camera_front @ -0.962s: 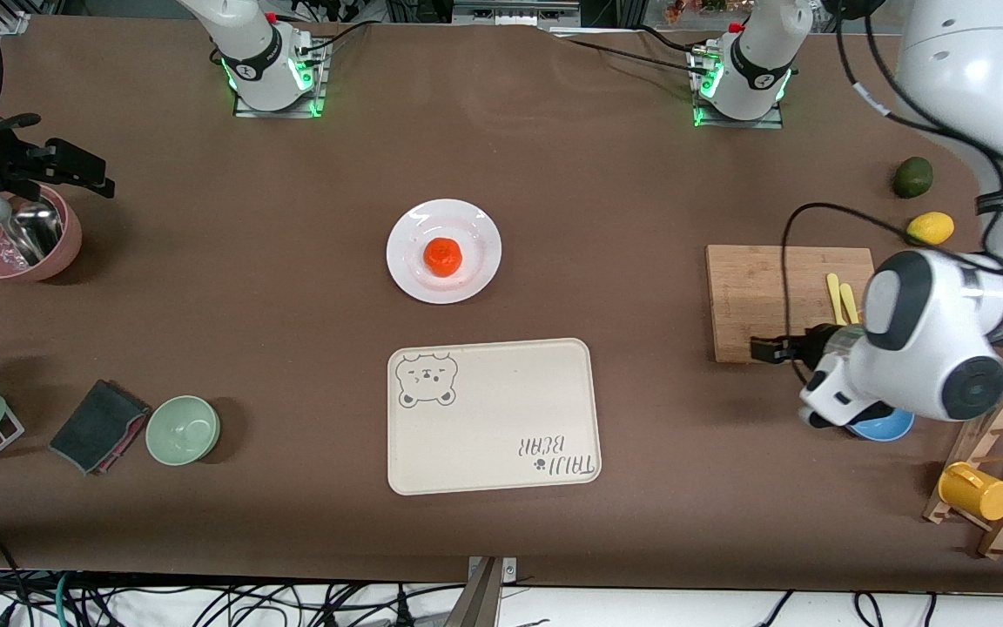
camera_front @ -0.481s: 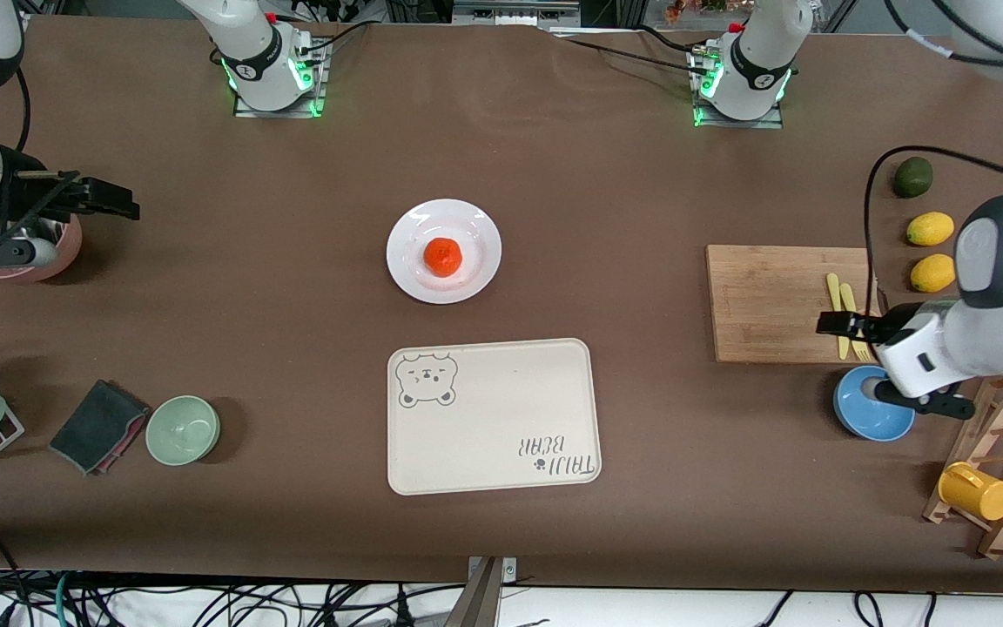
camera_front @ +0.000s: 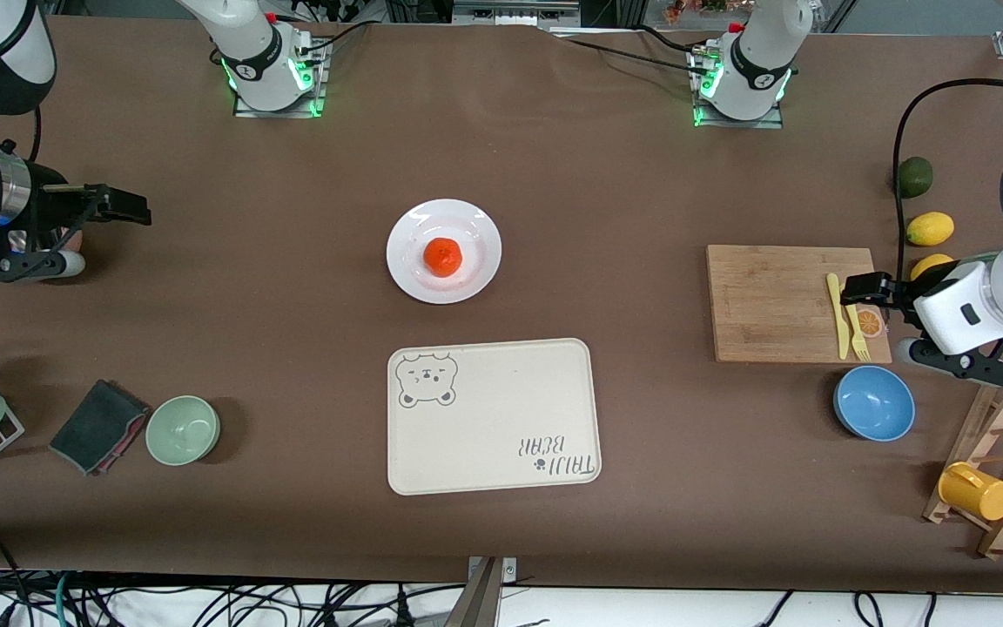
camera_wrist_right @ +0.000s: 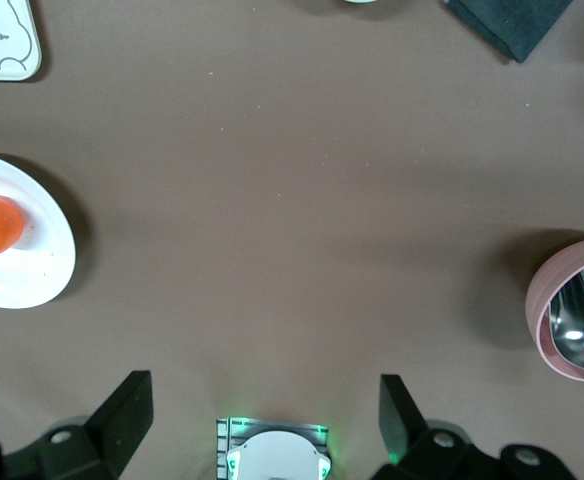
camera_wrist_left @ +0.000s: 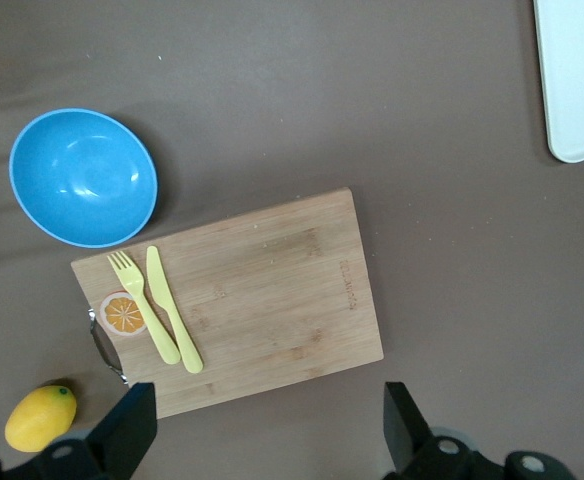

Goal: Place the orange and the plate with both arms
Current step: 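Reach the right gripper to the white plate rim and grasp it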

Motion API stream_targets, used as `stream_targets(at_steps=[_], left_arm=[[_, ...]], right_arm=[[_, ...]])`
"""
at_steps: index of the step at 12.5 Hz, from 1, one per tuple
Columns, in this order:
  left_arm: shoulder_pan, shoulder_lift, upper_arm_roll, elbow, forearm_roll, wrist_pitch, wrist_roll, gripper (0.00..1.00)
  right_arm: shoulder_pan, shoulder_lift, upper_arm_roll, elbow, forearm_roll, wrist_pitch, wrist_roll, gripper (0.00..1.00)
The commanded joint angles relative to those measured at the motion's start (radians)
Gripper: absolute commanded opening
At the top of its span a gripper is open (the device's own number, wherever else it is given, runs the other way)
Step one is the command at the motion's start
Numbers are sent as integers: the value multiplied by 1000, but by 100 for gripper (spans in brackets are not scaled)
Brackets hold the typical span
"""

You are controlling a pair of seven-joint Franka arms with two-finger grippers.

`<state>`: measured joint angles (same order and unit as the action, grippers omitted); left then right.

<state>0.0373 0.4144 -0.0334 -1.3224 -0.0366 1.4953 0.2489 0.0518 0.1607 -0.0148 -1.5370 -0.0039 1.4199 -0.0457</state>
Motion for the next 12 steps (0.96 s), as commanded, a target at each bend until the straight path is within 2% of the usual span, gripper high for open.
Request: stream_targets(at_steps=[1, 3, 4, 6, 7, 9, 12], left_arm=[[12, -25, -14, -31, -19, 16, -69, 100], [-2, -26, -23, -23, 1, 19, -224, 100], [0, -32, -28, -26, -2, 17, -224, 100], [89, -42, -135, -34, 4, 37, -224, 100], [98, -42, -152, -35, 6, 40, -226, 100], [90, -43, -160, -37, 39, 46, -235, 100], [70, -49, -157, -73, 55, 81, -243, 100]], right_arm=[[-7, 6, 0, 18, -8, -22, -20, 100], [-10, 6, -7, 20, -2, -22, -26, 100], [-9, 8, -11, 17, 2, -29, -66, 100], [-18, 25, -14, 3, 99, -32, -117, 100], [-20, 23, -8, -44, 138, 6, -118, 100], [-20, 8, -11, -179, 345, 155, -170, 100], [-15, -15, 22, -380, 563, 345, -192, 100]])
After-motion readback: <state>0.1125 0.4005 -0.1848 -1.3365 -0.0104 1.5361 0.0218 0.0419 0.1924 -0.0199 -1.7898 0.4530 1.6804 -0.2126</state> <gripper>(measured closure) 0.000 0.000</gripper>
